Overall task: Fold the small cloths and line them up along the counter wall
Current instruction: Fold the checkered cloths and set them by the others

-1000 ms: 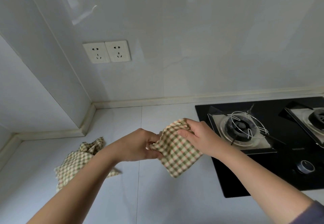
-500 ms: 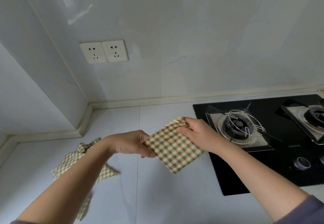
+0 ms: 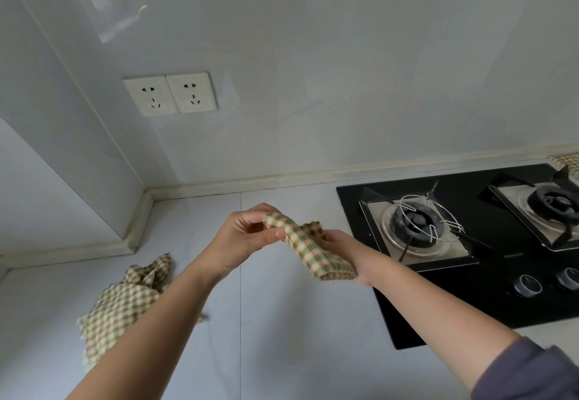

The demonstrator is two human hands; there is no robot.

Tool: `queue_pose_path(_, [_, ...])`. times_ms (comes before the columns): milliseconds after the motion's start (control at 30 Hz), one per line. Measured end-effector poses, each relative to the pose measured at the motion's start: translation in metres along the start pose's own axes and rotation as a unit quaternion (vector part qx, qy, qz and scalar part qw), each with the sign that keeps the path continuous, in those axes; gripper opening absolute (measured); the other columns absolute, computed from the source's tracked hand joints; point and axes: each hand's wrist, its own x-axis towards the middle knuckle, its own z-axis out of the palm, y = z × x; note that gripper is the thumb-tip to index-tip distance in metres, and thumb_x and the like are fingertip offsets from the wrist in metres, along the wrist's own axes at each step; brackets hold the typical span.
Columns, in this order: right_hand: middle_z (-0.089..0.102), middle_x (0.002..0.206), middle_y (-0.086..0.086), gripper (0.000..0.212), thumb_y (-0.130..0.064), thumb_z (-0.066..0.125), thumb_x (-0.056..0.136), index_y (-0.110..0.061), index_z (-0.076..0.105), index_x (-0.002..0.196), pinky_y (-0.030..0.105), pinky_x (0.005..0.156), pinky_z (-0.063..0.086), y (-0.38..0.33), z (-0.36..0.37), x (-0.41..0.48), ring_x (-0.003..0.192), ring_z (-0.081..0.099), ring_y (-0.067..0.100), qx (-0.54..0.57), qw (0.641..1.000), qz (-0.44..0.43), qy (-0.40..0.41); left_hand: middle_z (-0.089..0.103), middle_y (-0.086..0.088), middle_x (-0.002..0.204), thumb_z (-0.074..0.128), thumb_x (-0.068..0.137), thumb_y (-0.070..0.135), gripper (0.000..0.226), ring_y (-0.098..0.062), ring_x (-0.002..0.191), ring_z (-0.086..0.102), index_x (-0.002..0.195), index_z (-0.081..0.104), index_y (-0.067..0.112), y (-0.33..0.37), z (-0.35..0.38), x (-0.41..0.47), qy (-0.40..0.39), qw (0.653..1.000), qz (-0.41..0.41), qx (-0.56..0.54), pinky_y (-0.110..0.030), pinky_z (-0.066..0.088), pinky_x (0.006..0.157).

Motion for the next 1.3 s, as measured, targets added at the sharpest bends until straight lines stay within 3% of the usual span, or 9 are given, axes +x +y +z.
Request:
queue_pose_path(167, [0.063, 0.056, -0.009, 0.020, -0.023, 0.044, 0.100, -0.014, 0.059, 0.089, 0.019, 0.055, 0.044, -0.008, -0.002, 0.002, 0.050, 0.059, 0.001, 0.075, 0.995, 0.061, -0.007, 0.058, 0.009, 0.054, 0.073, 0.067, 0.030, 0.010, -0.004, 0.037, 0.033, 0.073, 0.075, 0.022, 0.000, -0.007, 0.007, -0.051, 0.997, -0.053, 0.002, -0.013, 0.028, 0.040])
queue_pose_path(333, [0.072, 0.080, -0.002, 0.022, -0.024, 0.050, 0.098, -0.007, 0.061, 0.105, 0.021, 0.065, 0.052, -0.010, -0.012, 0.006, 0.073, 0.068, 0.008, 0.087, 0.995, 0.028, -0.039, 0.053, 0.009, 0.049, 0.079, 0.073, 0.031, 0.016, -0.001, 0.037, 0.040, 0.081, 0.075, 0.018, 0.002, -0.015, 0.013, -0.203, 0.972, -0.109, -0.051, -0.011, 0.036, 0.045])
queue_pose_path(667, [0.073, 0.088, 0.002, 0.016, -0.020, 0.054, 0.095, -0.008, 0.064, 0.099, 0.025, 0.078, 0.056, -0.012, -0.019, 0.016, 0.078, 0.069, 0.012, 0.068, 0.996, 0.046, -0.040, 0.063, 0.005, 0.062, 0.076, 0.079, 0.026, 0.019, -0.004, 0.049, 0.060, 0.092, 0.070, 0.013, -0.002, -0.025, 0.025, -0.382, 0.887, -0.251, -0.072, -0.017, 0.049, 0.051])
queue_pose_path(767, [0.071, 0.082, -0.004, 0.020, -0.025, 0.050, 0.097, -0.011, 0.064, 0.099, 0.021, 0.070, 0.053, -0.017, -0.018, 0.017, 0.074, 0.067, 0.006, -0.001, 0.996, 0.055, -0.064, 0.058, -0.019, 0.088, 0.075, 0.080, 0.023, 0.028, -0.006, 0.049, 0.060, 0.105, 0.069, 0.012, -0.009, -0.028, 0.029, -0.401, 0.874, -0.260, -0.083, -0.017, 0.049, 0.051])
queue_pose_path(933, [0.070, 0.074, -0.009, 0.021, -0.027, 0.047, 0.098, -0.015, 0.063, 0.092, 0.018, 0.066, 0.050, -0.019, -0.026, 0.015, 0.067, 0.065, 0.003, -0.039, 0.996, 0.049, -0.070, 0.063, 0.015, 0.070, 0.069, 0.084, 0.025, 0.025, 0.004, 0.049, 0.048, 0.109, 0.068, 0.025, -0.013, -0.015, 0.038, -0.424, 0.868, -0.234, -0.106, -0.012, 0.039, 0.054])
queue_pose_path(1033, [0.071, 0.081, -0.006, 0.020, -0.026, 0.049, 0.098, -0.014, 0.064, 0.095, 0.019, 0.069, 0.051, -0.015, -0.040, 0.011, 0.072, 0.066, 0.004, -0.042, 0.996, 0.048, -0.061, 0.069, 0.006, 0.085, 0.071, 0.084, 0.019, 0.030, 0.001, 0.049, 0.053, 0.111, 0.065, 0.009, -0.019, -0.007, 0.045, -0.408, 0.871, -0.250, -0.115, -0.014, 0.044, 0.051])
queue_pose_path(1100, [0.071, 0.078, -0.008, 0.019, -0.026, 0.050, 0.098, -0.015, 0.064, 0.093, 0.020, 0.070, 0.050, -0.013, -0.050, 0.006, 0.072, 0.066, 0.004, -0.042, 0.997, 0.044, -0.057, 0.066, 0.014, 0.067, 0.063, 0.088, 0.010, 0.028, 0.004, 0.045, 0.053, 0.111, 0.050, 0.001, -0.019, 0.003, 0.051, -0.421, 0.864, -0.253, -0.110, -0.011, 0.041, 0.048])
queue_pose_path(1200, [0.070, 0.085, -0.005, 0.018, -0.026, 0.051, 0.097, -0.014, 0.065, 0.096, 0.021, 0.073, 0.050, -0.012, -0.068, -0.003, 0.076, 0.065, 0.006, -0.048, 0.997, 0.036, -0.043, 0.058, 0.018, 0.055, 0.061, 0.088, 0.013, 0.013, 0.005, 0.044, 0.050, 0.101, 0.060, 0.016, -0.017, 0.026, 0.061, -0.446, 0.855, -0.251, -0.085, -0.010, 0.039, 0.048])
queue_pose_path(1300, [0.069, 0.094, 0.000, 0.019, -0.025, 0.052, 0.097, -0.011, 0.064, 0.102, 0.020, 0.074, 0.053, -0.012, -0.094, -0.019, 0.082, 0.067, 0.008, -0.032, 0.998, 0.035, -0.031, 0.064, -0.002, 0.081, 0.071, 0.083, 0.019, 0.015, -0.001, 0.052, 0.056, 0.098, 0.070, 0.018, -0.021, 0.052, 0.073, -0.452, 0.851, -0.252, -0.090, -0.015, 0.047, 0.055])
